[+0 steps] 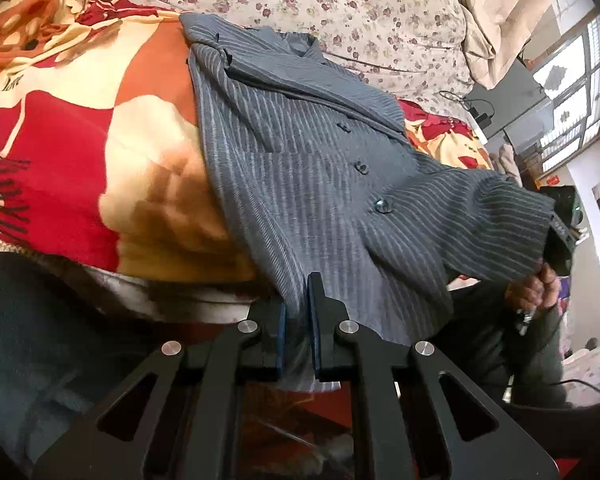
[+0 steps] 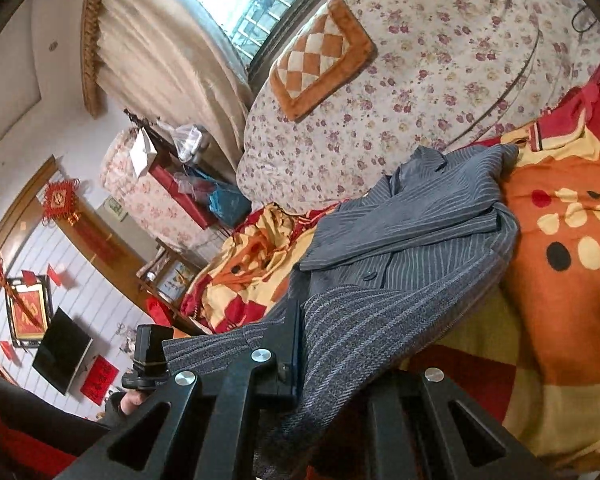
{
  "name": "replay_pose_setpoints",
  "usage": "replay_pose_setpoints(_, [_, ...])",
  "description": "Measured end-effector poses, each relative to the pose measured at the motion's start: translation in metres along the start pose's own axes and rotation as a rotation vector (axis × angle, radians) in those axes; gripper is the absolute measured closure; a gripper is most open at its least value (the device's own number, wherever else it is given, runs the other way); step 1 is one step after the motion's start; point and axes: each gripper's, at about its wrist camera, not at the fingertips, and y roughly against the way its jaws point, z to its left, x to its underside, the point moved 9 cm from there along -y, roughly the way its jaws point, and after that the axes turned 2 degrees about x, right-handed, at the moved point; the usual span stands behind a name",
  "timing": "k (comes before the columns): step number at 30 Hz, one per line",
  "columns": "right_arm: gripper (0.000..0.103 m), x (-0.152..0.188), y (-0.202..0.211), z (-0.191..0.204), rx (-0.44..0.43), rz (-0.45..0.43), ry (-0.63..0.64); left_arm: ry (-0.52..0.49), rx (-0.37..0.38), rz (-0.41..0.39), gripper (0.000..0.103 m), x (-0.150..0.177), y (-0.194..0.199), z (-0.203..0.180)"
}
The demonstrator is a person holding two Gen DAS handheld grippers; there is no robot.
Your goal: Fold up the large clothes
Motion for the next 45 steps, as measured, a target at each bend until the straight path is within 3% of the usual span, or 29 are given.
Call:
replay_pose_setpoints(7, [0.096, 0.003, -0.008, 0.003, 0.007, 0.018, 0.021, -0.09, -0.017, 0.035, 0.096, 0.005, -0.018, -0.008])
replay_pose_setpoints(11, [0.096, 0.005, -0.008, 0.0, 0.019, 0.025, 0.02, -0.134, -0.135, 0.044, 0.096, 0.002, -0.032, 0.012])
replay_pose_setpoints(14, [0.096, 0.007, -0.008, -0.003, 0.026, 0.029, 0.011, -0.11, -0.189, 0.087, 0.096, 0.004, -0.042, 0.029])
replay_pose_setpoints(19, [0.096, 0.008, -0.009, -0.004, 0.025, 0.035, 0.015, -0.077, -0.353, 0.159, 0.095, 0.01, -0.059, 0.066])
replay_pose_setpoints(23, [0.096, 0.013, -0.011, -0.002, 0.026, 0.051, 0.034, -0.056, -0.304, 0.097, 0.095, 0.0, -0.047, 0.072])
replay_pose_setpoints(25, [0.096, 0.015, -0.013, -0.001, 0.024, 0.058, 0.041, -0.081, -0.274, 0.041, 0.075, -0.012, -0.039, 0.072])
replay_pose_setpoints(27, [0.096, 0.016, -0.015, -0.001, 0.023, 0.064, 0.046, -0.103, -0.31, -0.007, 0.062, -0.023, -0.035, 0.079])
replay_pose_setpoints(29, [0.096, 0.017, -0.017, 0.001, 0.025, 0.07, 0.052, -0.093, -0.331, -0.015, 0.062, -0.029, -0.035, 0.09])
replay_pose_setpoints(35, [0.096, 0.018, -0.018, 0.002, 0.026, 0.076, 0.059, -0.096, -0.231, 0.06, 0.062, -0.029, -0.055, 0.086])
replay_pose_setpoints(40, [0.096, 0.018, -0.019, 0.002, 0.026, 0.075, 0.057, -0.108, -0.136, 0.188, 0.06, -0.002, -0.072, 0.072])
replay_pose_setpoints(43, [0.096, 0.018, -0.019, 0.002, 0.024, 0.076, 0.06, -0.081, -0.123, 0.225, 0.06, 0.006, -0.078, 0.073])
replay_pose_setpoints(45, [0.096, 0.018, -0.019, 0.002, 0.023, 0.076, 0.064, -0.077, -0.112, 0.241, 0.067, 0.01, -0.078, 0.07])
